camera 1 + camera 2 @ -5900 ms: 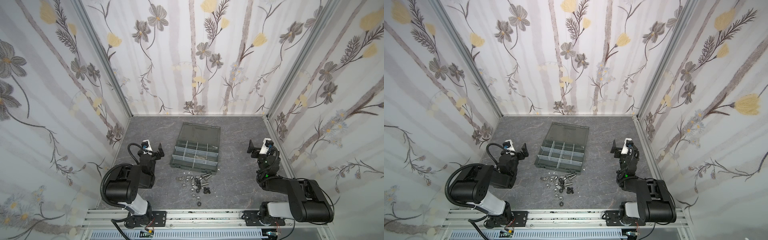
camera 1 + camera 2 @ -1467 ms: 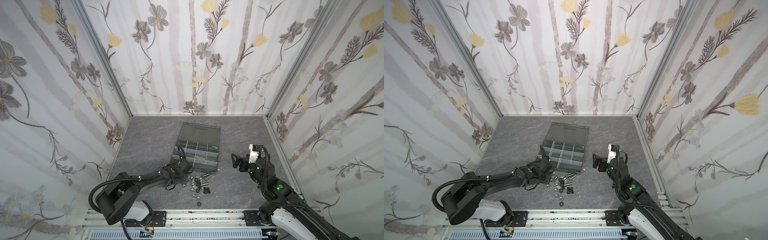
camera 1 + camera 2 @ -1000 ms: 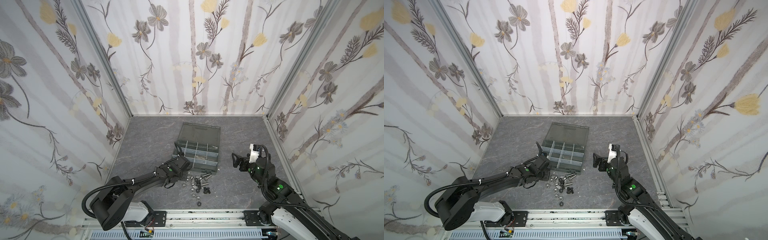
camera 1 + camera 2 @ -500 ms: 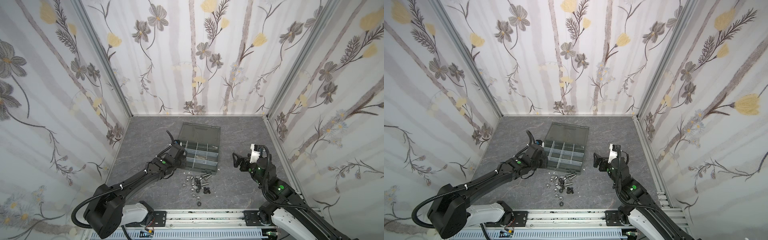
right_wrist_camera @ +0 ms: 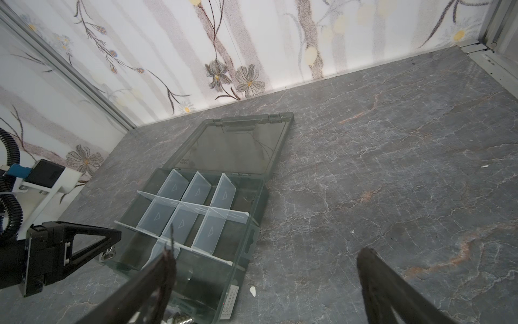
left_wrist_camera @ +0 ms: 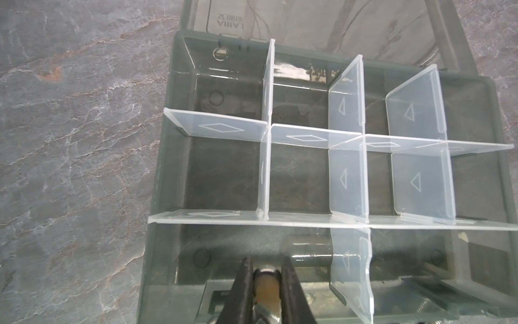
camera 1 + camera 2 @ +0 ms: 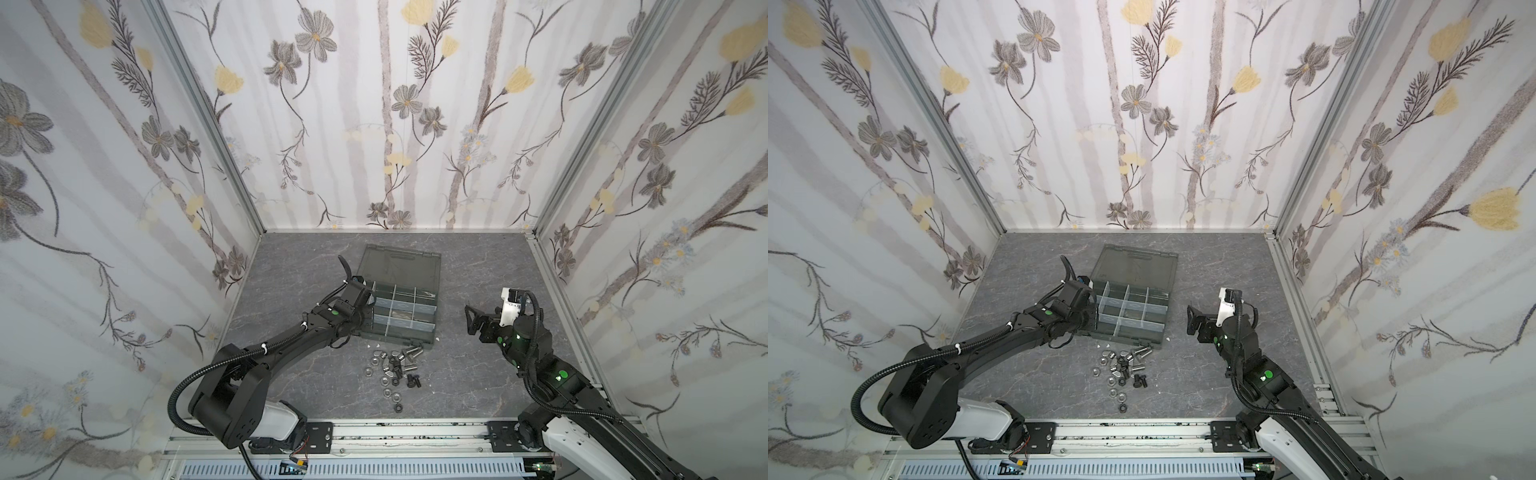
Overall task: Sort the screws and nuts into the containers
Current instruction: 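Carry the wing nut over the nearest compartment and release it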
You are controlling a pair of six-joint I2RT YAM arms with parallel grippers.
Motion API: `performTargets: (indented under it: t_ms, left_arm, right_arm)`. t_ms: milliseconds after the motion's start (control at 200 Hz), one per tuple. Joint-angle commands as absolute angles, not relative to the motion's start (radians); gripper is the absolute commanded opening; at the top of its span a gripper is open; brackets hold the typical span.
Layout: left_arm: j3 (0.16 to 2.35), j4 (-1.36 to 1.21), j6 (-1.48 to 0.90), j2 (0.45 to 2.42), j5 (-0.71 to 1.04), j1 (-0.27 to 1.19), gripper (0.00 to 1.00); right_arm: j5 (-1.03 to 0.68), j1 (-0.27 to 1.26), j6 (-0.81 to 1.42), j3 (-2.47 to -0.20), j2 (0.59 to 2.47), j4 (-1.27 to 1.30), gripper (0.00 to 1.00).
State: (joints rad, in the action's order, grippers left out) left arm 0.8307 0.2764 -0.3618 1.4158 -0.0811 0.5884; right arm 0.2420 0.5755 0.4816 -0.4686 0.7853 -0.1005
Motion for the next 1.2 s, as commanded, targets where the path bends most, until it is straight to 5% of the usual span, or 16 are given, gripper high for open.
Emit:
performTargets:
  t_ms: [0, 654, 1199]
  left_arm:
    - [0.830, 0.239, -0.351, 1.423, -0.077, 0.588, 0.13]
    - [0.815, 0.222, -0.368, 1.416, -0.084, 0.584, 0.36]
    - [0.783, 0.216, -0.405, 1.371, -0.072, 0.584, 0.40]
  right_arm:
    - [0.258, 0.577, 0.494, -0.473, 0.790, -0.101, 1.00]
    - [0.258, 0.576, 0.486, -0.488, 0.804, -0.095, 1.00]
    - [0.213, 0.577, 0.460, -0.534, 0.866, -0.088, 1.00]
